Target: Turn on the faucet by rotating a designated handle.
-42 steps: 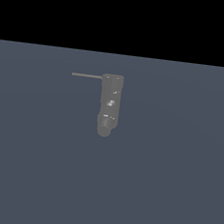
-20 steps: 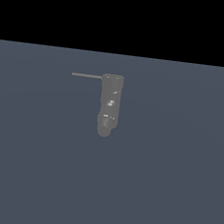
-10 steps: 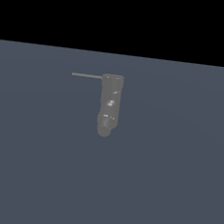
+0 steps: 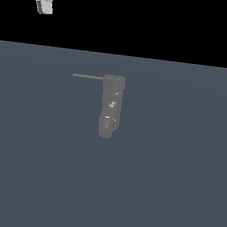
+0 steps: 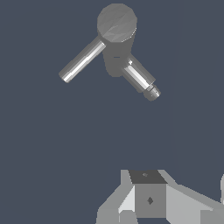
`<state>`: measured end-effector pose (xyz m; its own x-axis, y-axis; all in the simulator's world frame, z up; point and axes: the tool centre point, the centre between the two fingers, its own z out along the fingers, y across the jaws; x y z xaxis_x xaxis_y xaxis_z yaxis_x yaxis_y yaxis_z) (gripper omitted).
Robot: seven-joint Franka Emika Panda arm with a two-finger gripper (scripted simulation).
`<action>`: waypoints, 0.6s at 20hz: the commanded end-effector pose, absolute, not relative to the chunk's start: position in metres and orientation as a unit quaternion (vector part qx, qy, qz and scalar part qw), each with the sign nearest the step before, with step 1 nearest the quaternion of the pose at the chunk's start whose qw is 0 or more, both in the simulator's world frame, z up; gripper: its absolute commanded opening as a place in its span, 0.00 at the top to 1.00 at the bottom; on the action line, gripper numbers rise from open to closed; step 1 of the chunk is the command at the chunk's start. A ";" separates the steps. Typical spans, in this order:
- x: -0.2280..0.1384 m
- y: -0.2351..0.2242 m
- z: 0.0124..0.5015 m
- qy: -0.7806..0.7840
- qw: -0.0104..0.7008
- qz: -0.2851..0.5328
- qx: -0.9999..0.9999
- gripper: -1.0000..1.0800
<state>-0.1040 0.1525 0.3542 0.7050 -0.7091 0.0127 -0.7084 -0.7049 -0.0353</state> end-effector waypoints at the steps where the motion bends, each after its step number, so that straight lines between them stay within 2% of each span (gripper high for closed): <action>1: -0.091 0.157 0.345 0.406 0.014 -0.012 -0.914 1.00; 12: -0.036 0.169 0.307 0.497 0.012 -0.009 -0.867 1.00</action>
